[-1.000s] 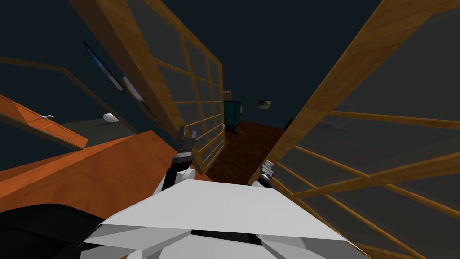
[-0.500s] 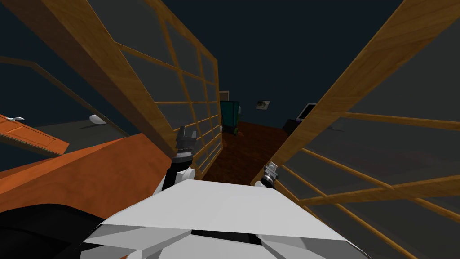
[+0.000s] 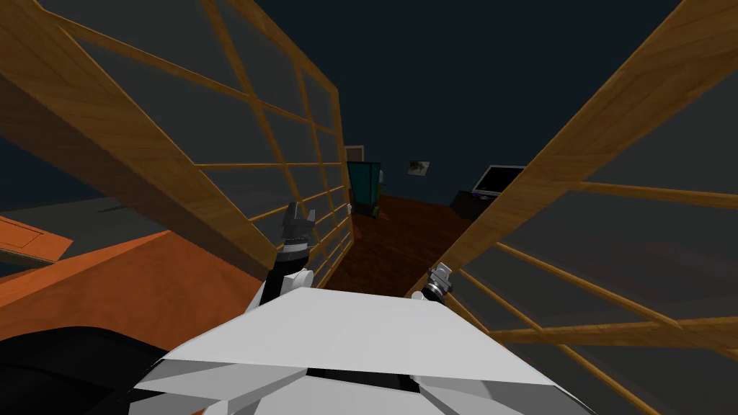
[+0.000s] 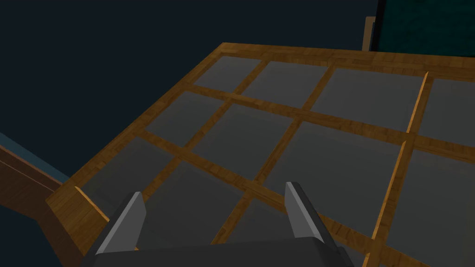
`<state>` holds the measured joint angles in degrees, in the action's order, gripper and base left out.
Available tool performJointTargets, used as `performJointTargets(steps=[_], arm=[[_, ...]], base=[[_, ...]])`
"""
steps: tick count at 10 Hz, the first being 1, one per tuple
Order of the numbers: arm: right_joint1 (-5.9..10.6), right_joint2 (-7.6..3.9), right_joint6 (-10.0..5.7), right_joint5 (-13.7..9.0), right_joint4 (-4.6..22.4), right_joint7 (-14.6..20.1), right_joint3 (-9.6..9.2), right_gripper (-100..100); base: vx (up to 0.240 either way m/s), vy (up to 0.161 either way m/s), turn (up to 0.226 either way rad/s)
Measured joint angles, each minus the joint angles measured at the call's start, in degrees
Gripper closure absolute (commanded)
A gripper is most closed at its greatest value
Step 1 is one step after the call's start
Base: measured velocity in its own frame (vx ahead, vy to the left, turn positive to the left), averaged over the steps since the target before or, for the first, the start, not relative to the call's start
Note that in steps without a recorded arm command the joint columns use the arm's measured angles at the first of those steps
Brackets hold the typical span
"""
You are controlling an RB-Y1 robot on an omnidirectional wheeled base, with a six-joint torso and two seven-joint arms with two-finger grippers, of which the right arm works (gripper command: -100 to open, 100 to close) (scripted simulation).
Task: Push the door open
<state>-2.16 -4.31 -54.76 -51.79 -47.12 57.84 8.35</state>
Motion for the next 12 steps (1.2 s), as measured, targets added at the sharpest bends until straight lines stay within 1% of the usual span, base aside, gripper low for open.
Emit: performJointTargets(steps=[2,3,4,5,6,8,9,10,12], arm=[[0.35,0.03,-0.67,-0.93,0.62,-0.08,1.25,100],[0.66,-0.16,-0.90,-1.39,1.28,0.02,1.82,100],[0.57,-0.10,-1.16,-1.80,1.50,0.23,2.32,100],[0.16,-0.05,-1.27,-2.22,1.04,0.13,2.90,100],[-0.18,0.27,-1.36,-2.68,0.62,-0.19,3.51,100],[-0.44,0.19,-1.46,-3.08,0.52,-0.28,3.89,100],[-1.14,0.42,-1.02,-3.68,-0.34,-0.80,4.35,100],[-0.87,0.26,-1.27,-4.05,0.23,-0.87,4.77,100],[-1.13,0.04,-1.55,-5.10,-0.18,-1.26,5.84,100]], base=[[0.188,-0.049,-0.053],[0.199,-0.069,-0.065],[0.206,-0.015,-0.059],[0.202,-0.038,-0.077],[0.088,-0.030,-0.024],[0.144,-0.062,-0.036],[0.170,-0.080,-0.048],[0.149,-0.086,-0.028],[0.163,-0.104,-0.042]])
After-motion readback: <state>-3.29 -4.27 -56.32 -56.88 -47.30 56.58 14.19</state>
